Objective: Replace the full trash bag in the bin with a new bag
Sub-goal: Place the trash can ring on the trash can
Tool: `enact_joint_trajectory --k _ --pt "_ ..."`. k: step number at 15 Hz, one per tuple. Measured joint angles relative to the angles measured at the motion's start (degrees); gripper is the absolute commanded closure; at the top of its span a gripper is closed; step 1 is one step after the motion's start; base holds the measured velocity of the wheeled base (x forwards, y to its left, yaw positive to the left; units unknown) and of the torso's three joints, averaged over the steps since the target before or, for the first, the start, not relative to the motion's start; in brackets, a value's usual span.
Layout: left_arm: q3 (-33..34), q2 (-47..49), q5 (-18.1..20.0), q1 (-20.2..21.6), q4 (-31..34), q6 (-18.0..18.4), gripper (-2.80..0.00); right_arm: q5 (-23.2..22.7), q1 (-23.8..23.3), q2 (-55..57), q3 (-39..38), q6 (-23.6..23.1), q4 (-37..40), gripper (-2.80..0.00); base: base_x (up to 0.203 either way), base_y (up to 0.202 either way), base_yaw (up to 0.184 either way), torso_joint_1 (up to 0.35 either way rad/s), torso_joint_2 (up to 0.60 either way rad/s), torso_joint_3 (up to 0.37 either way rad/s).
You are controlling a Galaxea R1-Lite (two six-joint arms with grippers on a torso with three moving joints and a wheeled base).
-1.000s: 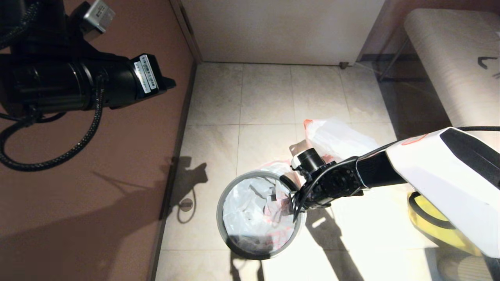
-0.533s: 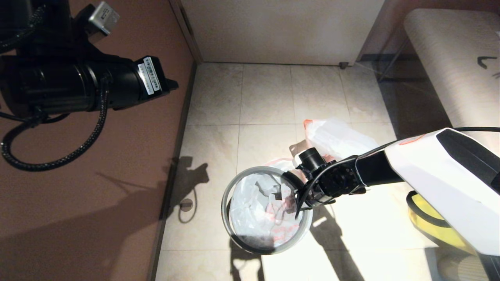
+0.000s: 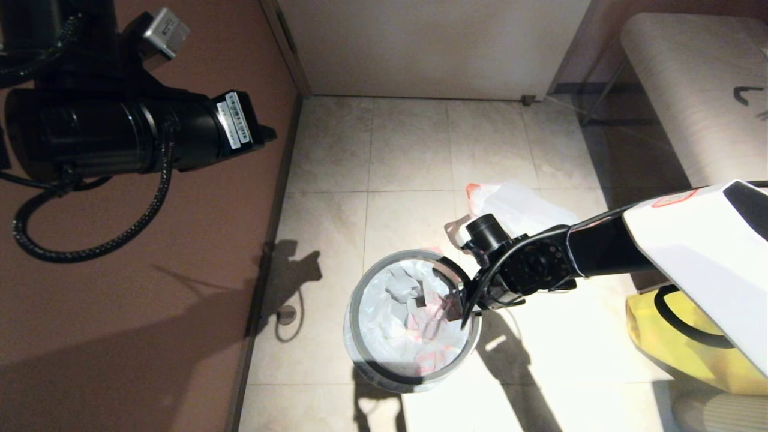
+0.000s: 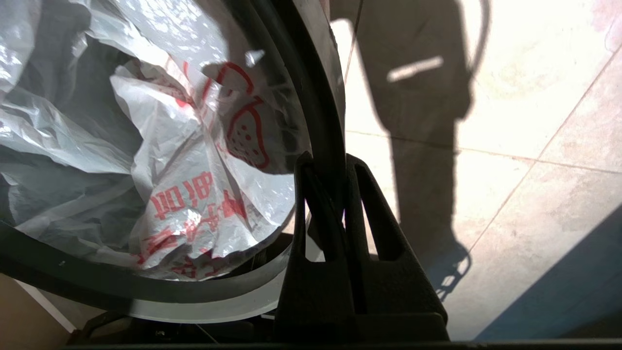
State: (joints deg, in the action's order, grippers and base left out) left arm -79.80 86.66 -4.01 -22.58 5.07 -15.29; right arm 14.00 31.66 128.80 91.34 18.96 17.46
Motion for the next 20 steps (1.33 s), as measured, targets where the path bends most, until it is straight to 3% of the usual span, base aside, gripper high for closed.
enact_joint_trajectory --k 5,12,20 --pt "0.0 0.2 -0.1 0.1 0.0 0.0 0.0 0.2 0.4 1.5 0.6 0.0 -0.9 0.0 0.0 0.0 0.0 0.0 0.0 0.0" --pt "0.6 0.9 -0.3 0.3 0.0 0.2 0.0 6.9 1.6 7.0 4.3 0.1 -2.0 0.0 0.0 0.0 0.0 0.0 0.0 0.0" --pt "0.4 0.8 -0.3 0.3 -0.1 0.2 0.0 7.7 4.0 3.6 3.4 2.5 -1.5 0.0 0.0 0.0 0.0 0.0 0.0 0.0"
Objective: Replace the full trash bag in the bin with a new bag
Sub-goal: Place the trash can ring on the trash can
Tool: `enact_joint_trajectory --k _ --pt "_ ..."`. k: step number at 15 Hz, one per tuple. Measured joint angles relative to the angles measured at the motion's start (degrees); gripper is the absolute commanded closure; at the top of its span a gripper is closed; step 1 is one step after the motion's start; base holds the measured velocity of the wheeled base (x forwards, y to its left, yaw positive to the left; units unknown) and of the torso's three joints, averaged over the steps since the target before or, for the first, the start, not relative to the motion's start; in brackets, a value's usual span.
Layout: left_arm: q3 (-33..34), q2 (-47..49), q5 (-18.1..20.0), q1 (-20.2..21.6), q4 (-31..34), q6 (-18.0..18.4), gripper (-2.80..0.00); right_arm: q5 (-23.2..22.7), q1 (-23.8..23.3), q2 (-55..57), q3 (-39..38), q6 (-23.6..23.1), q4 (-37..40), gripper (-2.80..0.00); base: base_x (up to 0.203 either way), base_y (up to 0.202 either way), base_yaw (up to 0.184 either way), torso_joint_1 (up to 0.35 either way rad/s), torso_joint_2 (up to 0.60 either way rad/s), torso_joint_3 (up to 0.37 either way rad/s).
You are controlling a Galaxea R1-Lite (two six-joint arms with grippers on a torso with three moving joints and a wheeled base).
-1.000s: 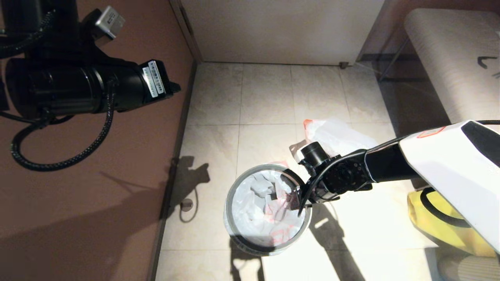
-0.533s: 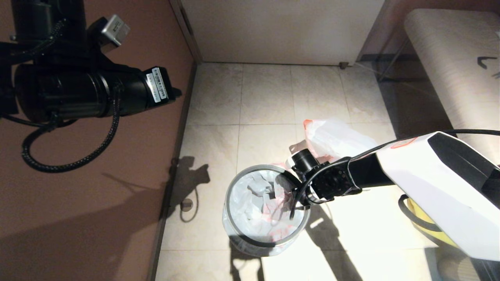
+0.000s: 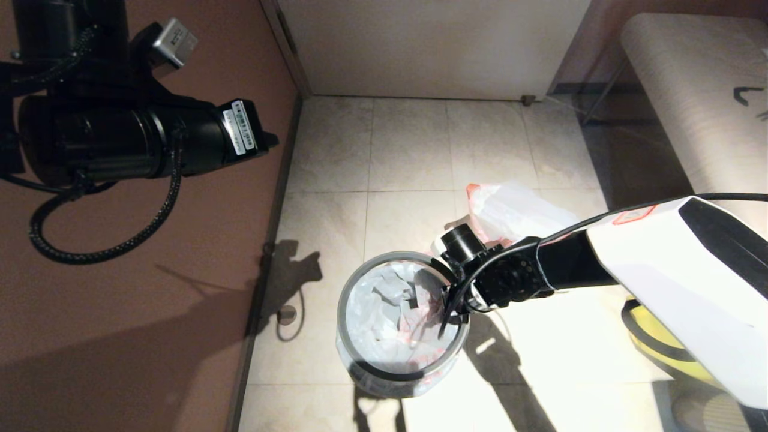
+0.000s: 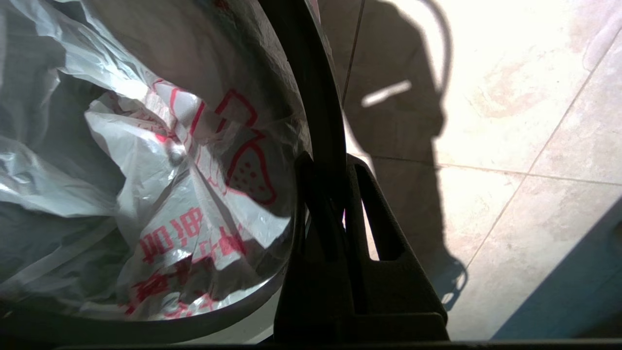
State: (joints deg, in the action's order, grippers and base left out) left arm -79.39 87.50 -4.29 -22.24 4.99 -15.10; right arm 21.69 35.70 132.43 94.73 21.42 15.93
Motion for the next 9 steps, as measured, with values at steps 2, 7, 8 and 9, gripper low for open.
enact_joint_trajectory --k 2,7,8,9 --pt "-0.1 0.0 -0.1 0.0 0.0 0.1 0.0 0.1 0.7 -0.8 -0.7 1.1 0.0 0.0 0.0 0.0 0.0 0.0 0.0 0.0" --pt "-0.1 0.2 -0.1 0.0 0.0 0.2 0.0 0.0 1.6 0.2 -1.1 1.4 -0.4 0.0 0.0 0.0 0.0 0.0 0.0 0.0" --pt "-0.2 0.2 -0.2 0.0 0.0 0.2 0.0 0.1 1.6 0.7 -1.0 1.4 -0.5 0.0 0.0 0.0 0.0 0.0 0.0 0.0" --pt "-0.2 0.3 -0.2 0.0 0.0 0.2 0.0 0.1 1.6 1.1 -1.0 1.4 -0.7 0.0 0.0 0.0 0.0 0.0 0.0 0.0"
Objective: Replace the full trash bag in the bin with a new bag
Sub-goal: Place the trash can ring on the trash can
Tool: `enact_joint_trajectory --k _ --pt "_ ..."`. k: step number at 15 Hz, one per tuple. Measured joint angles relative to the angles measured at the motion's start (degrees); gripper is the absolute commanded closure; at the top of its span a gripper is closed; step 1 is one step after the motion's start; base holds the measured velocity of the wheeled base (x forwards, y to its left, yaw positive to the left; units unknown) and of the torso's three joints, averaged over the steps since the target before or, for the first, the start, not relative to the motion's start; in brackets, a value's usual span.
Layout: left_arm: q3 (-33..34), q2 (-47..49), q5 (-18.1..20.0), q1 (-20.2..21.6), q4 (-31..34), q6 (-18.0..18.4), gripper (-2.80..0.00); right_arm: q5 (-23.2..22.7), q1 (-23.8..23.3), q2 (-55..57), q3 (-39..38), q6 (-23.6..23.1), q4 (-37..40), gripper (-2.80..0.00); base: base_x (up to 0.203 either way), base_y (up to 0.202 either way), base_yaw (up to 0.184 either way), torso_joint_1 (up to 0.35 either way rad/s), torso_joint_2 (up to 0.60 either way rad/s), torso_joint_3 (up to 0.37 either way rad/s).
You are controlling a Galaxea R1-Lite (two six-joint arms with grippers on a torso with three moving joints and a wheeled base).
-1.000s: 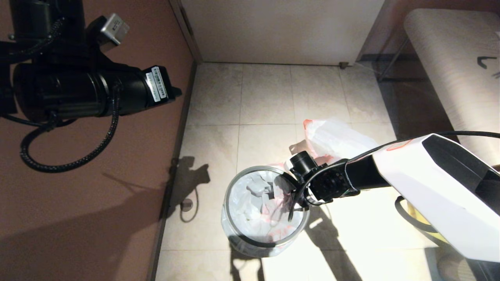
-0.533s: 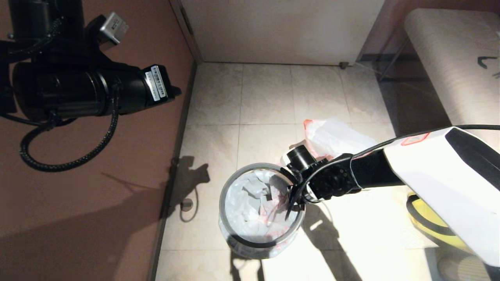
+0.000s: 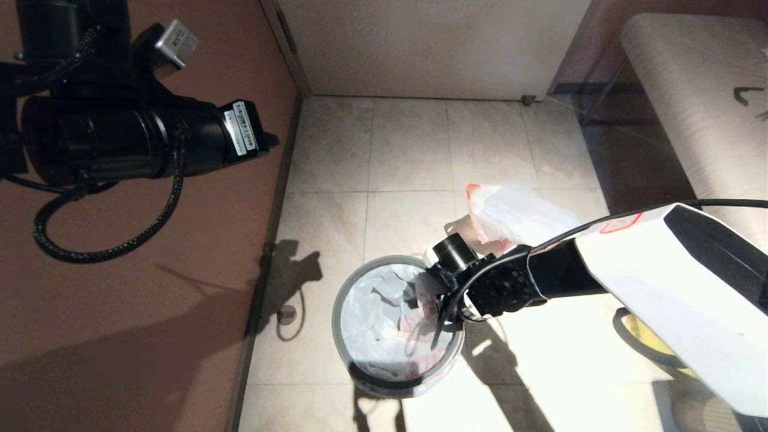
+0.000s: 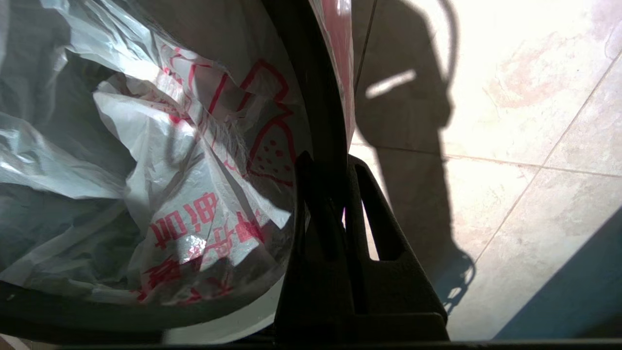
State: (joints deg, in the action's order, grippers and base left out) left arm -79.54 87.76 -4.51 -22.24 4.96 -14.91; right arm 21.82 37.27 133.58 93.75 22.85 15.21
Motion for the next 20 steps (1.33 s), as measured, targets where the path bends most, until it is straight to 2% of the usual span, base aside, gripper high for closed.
enact_joint_trajectory --k 9,15,20 --pt "0.0 0.1 0.0 0.0 0.0 0.0 0.0 0.2 0.0 2.7 2.3 -0.5 -1.3 0.0 0.0 0.0 0.0 0.0 0.0 0.0" --pt "0.0 0.0 0.0 0.0 0.0 0.0 0.0 2.1 -0.1 4.5 5.0 -3.5 -1.2 0.0 0.0 0.0 0.0 0.0 0.0 0.0" --pt "0.0 0.0 0.0 0.0 0.0 0.0 0.0 3.0 1.4 2.4 2.9 -3.3 -1.0 0.0 0.0 0.0 0.0 0.0 0.0 0.0"
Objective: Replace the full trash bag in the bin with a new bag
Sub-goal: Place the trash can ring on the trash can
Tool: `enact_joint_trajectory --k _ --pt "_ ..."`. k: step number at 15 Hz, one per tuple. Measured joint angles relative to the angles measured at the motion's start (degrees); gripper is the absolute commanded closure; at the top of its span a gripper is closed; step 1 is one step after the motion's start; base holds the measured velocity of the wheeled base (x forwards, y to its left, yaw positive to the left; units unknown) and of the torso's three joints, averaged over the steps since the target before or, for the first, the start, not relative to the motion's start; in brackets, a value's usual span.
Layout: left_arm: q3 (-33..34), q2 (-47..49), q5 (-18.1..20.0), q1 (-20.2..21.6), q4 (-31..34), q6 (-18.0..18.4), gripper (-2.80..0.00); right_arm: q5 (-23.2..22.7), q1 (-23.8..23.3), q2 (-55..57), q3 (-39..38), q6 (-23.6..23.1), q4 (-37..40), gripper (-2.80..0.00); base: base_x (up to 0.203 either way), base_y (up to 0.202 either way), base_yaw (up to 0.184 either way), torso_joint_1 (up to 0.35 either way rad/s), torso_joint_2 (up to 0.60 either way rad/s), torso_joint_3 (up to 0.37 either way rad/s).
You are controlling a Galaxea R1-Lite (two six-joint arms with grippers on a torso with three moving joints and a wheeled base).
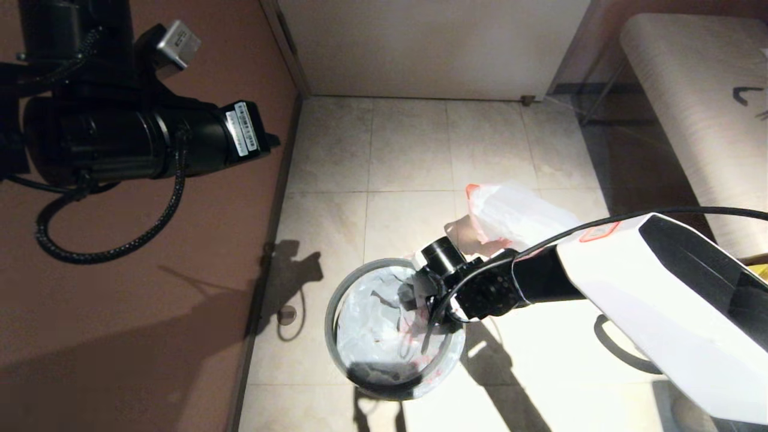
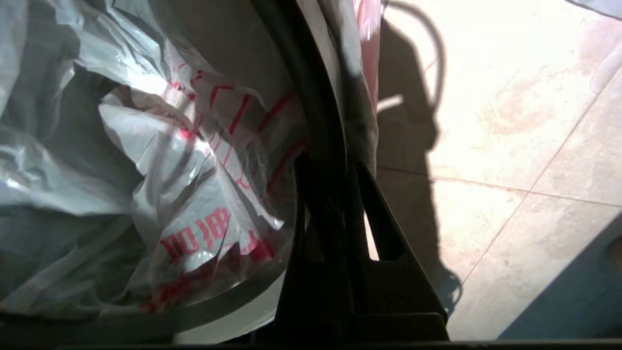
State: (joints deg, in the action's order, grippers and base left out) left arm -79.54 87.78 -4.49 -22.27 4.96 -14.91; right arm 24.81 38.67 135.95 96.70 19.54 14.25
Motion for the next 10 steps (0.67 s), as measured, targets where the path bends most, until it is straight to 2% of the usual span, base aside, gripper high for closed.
enact_joint_trajectory --k 3,10 --pt "0.0 0.0 0.0 0.0 0.0 0.0 0.0 2.1 0.3 -1.2 -2.0 0.5 -0.2 0.0 0.0 0.0 0.0 0.0 0.0 0.0" --pt "0.0 0.0 0.0 0.0 0.0 0.0 0.0 2.2 -1.3 -0.4 -3.3 -0.7 -1.1 0.0 0.0 0.0 0.0 0.0 0.0 0.0"
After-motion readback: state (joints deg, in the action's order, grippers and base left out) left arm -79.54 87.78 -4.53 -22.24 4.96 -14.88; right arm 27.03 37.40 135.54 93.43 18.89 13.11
